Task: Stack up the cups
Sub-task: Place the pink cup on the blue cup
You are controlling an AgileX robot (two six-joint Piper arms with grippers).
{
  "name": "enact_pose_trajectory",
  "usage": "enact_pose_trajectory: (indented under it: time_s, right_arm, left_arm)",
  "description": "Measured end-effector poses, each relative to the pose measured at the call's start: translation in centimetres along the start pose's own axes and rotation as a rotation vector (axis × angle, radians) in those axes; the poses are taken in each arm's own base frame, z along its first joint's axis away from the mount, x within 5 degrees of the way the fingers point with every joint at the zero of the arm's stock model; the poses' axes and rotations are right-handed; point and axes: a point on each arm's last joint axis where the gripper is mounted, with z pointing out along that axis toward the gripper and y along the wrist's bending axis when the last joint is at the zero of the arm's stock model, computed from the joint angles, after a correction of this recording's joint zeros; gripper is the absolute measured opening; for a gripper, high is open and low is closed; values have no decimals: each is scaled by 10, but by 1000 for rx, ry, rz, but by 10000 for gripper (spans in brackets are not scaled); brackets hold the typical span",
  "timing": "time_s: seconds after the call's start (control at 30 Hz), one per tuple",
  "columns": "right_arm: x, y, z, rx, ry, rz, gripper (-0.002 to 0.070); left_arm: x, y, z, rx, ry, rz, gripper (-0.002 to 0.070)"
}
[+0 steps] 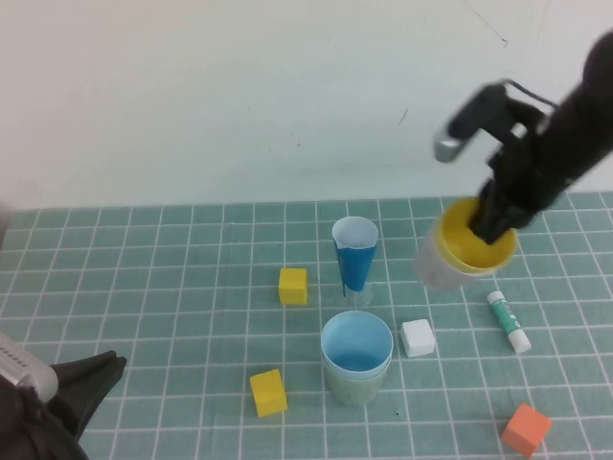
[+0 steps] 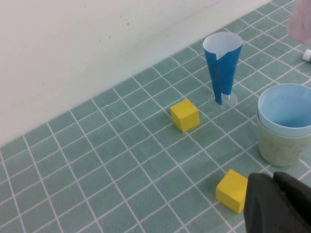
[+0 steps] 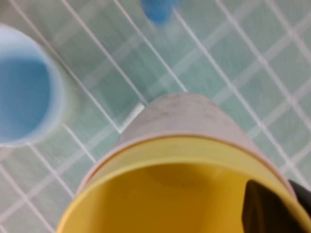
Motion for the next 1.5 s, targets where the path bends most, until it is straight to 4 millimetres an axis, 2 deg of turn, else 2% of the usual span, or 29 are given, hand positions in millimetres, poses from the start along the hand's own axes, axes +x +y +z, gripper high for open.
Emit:
enact_pose_trajectory:
  time_s: [0.07, 0.17, 0.27, 0.33, 0.57, 0.9, 1.0, 1.1, 1.2, 1.33, 1.4, 1.5]
  right_arm:
    - [-21, 21, -15, -12, -38, -75, 32]
    - [-44, 57, -16, -41, -63, -183, 32]
    - [-56, 88, 4, -78, -31, -271, 32]
    - [-59, 100, 20, -100, -2, -301, 32]
    - [-53, 99, 58, -103, 93, -299, 32]
    - [-53, 96, 65, -81, 87, -289, 47]
    - [-53, 96, 65, -78, 87, -264, 134]
    - [-54, 96, 64, -79, 90, -245, 271]
    - [-58, 95, 57, -81, 91, -234, 335]
    - [-71, 92, 33, -66, 70, -242, 328]
    - [-79, 91, 9, -41, 46, -268, 267]
    - [-85, 88, -42, 38, -4, -316, 115]
  left_arm:
    - [0, 0, 0, 2, -5, -3, -1]
    - [-1, 0, 0, 3, -12, -3, -1]
    - [-1, 0, 0, 5, -16, -6, -1]
    - [-1, -1, 0, 6, -16, -14, -1]
    - [-2, -1, 0, 10, -17, -26, -1]
    - [-1, -1, 0, 11, -15, -33, -1]
    - [-1, -1, 0, 11, -15, -33, -1]
    - [-1, -1, 0, 11, -15, -33, -1]
    - [-1, -1, 0, 11, -15, -37, -1]
    - [-1, -1, 0, 11, -15, -41, -1]
    - [-1, -1, 0, 11, -13, -41, -1]
    - [-1, -1, 0, 10, -11, -41, -1]
